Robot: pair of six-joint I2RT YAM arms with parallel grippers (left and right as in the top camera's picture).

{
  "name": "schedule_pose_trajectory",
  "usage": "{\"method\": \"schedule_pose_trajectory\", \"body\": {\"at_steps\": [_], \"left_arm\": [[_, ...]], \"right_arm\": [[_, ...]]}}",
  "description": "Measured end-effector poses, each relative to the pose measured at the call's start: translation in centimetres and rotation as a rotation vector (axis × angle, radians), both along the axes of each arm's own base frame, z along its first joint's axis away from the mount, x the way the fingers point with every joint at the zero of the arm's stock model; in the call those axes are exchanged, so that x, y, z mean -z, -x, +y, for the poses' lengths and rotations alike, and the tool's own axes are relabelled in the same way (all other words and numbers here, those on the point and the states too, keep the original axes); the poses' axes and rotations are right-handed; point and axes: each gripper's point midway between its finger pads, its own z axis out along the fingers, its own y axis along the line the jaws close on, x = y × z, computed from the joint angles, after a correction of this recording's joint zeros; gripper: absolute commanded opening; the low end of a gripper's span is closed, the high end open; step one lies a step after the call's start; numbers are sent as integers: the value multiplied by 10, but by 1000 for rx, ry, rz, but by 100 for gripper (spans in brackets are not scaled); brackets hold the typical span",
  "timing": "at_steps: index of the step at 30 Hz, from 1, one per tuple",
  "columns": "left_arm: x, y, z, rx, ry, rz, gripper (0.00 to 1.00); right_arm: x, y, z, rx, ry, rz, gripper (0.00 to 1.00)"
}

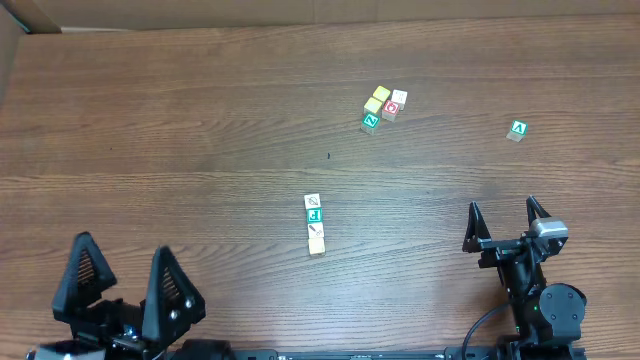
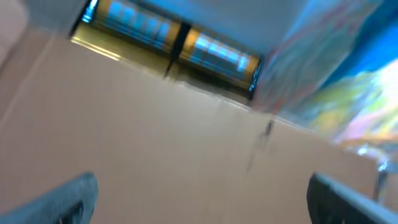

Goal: Flip 3 blocks

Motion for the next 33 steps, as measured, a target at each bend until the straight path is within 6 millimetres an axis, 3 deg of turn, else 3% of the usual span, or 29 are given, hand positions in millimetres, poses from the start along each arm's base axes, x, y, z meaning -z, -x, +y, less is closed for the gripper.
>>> {"method": "schedule_pose_trajectory", "body": {"at_steps": [3, 6, 14, 19, 27, 33], "left_arm": [[-4, 2, -3, 14, -6, -98, 99], [13, -13, -6, 22, -13, -96, 100], [104, -74, -10, 27, -25, 119, 100], [156, -98, -8, 15, -28, 236, 99], [218, -119, -5, 10, -8, 419, 100], [294, -126, -4, -5, -40, 720, 100]], "right_arm": [[0, 0, 0, -1, 0, 0, 100], [0, 0, 0, 0, -1, 0, 100], [0, 0, 0, 0, 0, 1, 100], [0, 0, 0, 0, 0, 1, 100], [0, 0, 0, 0, 0, 0, 100], [0, 0, 0, -1, 0, 0, 100]]}}
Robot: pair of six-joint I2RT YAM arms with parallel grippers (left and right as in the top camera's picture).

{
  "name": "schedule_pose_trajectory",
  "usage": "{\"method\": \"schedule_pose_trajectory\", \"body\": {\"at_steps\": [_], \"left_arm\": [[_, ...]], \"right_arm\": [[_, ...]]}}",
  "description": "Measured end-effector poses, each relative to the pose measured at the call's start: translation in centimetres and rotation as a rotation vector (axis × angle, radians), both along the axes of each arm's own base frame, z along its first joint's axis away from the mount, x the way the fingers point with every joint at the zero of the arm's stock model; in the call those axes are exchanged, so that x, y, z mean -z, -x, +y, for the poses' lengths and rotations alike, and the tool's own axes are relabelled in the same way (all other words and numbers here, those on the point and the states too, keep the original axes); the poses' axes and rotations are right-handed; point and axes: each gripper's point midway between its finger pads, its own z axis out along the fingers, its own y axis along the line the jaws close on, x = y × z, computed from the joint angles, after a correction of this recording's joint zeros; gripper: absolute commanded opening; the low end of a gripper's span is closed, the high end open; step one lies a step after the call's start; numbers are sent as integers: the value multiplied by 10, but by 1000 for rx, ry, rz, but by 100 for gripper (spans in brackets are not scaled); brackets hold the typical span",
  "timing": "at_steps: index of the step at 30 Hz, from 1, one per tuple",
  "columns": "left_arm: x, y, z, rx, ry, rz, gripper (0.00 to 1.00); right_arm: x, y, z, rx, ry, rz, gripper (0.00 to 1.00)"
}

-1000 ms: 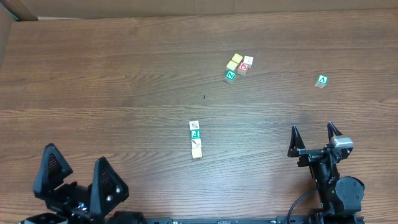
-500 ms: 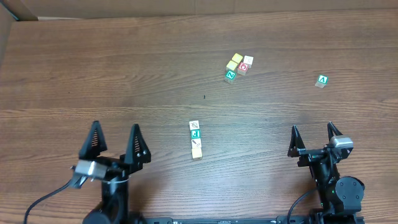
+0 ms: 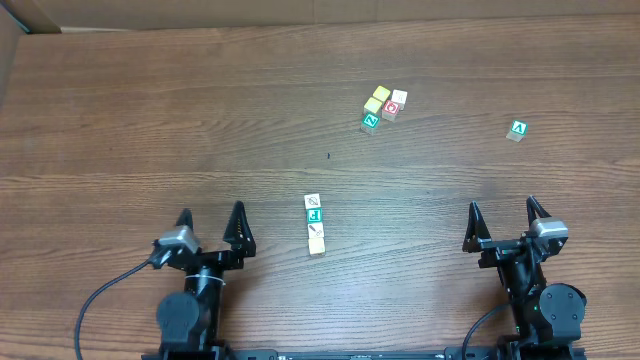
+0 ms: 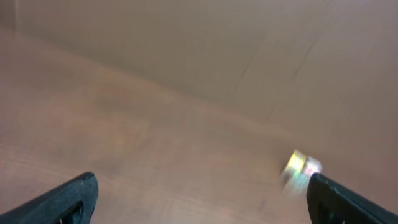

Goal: Flip 3 blocks

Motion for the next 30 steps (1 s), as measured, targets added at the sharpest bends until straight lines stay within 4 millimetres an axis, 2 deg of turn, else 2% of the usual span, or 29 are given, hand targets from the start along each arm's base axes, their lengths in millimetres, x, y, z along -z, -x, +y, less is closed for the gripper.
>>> {"method": "schedule_pose_trajectory", "body": {"at_steps": [1, 10, 30], "left_arm": [[5, 0, 0, 1, -25, 21, 100], [5, 0, 0, 15, -188, 20, 100], [5, 0, 0, 17, -219, 19, 100]], "right_arm": [[0, 0, 0, 0, 0, 0, 100], [0, 0, 0, 0, 0, 1, 100], [0, 0, 0, 0, 0, 1, 100]]}}
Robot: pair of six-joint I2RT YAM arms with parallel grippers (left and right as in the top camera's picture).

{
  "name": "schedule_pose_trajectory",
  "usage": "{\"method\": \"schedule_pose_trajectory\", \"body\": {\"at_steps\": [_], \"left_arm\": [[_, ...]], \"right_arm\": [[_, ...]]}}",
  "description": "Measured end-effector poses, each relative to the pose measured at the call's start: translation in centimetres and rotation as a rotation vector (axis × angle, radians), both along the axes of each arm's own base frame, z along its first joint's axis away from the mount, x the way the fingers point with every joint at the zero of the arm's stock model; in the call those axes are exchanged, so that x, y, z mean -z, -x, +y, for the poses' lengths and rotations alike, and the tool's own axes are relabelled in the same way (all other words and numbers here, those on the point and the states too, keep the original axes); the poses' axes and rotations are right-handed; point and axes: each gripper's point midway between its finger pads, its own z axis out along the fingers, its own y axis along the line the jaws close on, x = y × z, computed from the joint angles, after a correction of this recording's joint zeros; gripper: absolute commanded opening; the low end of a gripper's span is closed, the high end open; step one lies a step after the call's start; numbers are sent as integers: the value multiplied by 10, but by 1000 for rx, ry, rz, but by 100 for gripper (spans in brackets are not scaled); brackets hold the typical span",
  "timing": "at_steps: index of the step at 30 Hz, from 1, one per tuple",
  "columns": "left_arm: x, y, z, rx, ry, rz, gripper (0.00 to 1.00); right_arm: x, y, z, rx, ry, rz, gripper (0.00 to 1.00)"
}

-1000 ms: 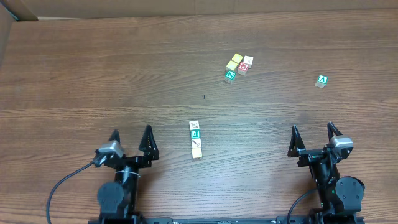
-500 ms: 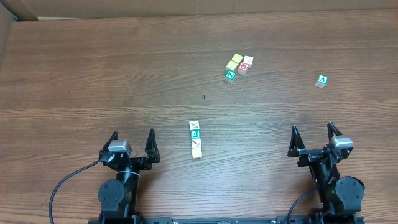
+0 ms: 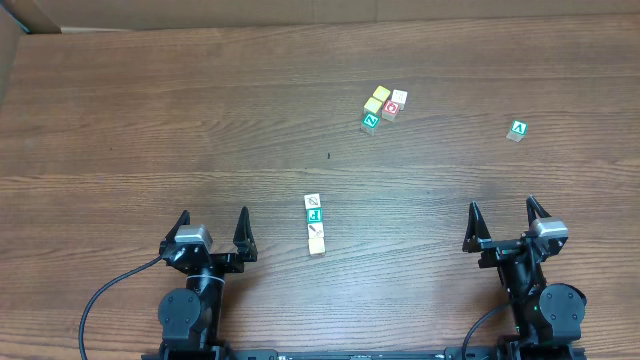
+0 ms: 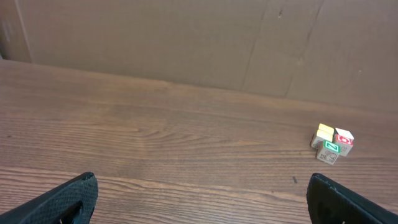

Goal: Flip 3 blocks

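Three blocks lie in a short row point(image 3: 314, 224) at the table's middle front. A cluster of several blocks point(image 3: 383, 108) lies further back, and shows in the left wrist view as the cluster point(image 4: 331, 144) at the far right. One green block point(image 3: 517, 130) sits alone at the right. My left gripper point(image 3: 212, 222) is open at the front, left of the row, holding nothing; its fingers point(image 4: 71, 198) stand wide apart around the left gripper's middle point(image 4: 202, 199). My right gripper point(image 3: 503, 208) is open at the front right, holding nothing.
A cardboard wall point(image 4: 186, 43) stands along the table's far edge, with a corner of cardboard point(image 3: 20, 15) at the back left. Bare wooden tabletop point(image 3: 150, 120) stretches between the grippers and the blocks.
My left gripper has turned slightly and now points straight toward the far wall. Its wrist view has gone from blurred to sharp. The blocks and the right arm are where they were.
My left gripper was first raised high at the front left corner, its camera on a blurred background. Then it was low over the table, left of the block row, angled slightly. Now it rests there squared up. No block has moved.
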Motion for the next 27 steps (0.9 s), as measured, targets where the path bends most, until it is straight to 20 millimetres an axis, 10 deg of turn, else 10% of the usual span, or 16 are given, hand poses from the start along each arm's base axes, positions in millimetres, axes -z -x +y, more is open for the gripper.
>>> {"method": "schedule_pose_trajectory", "body": {"at_steps": [27], "left_arm": [[0, 0, 0, 1, -14, 0, 100]], "right_arm": [[0, 0, 0, 0, 0, 0, 100]]}}
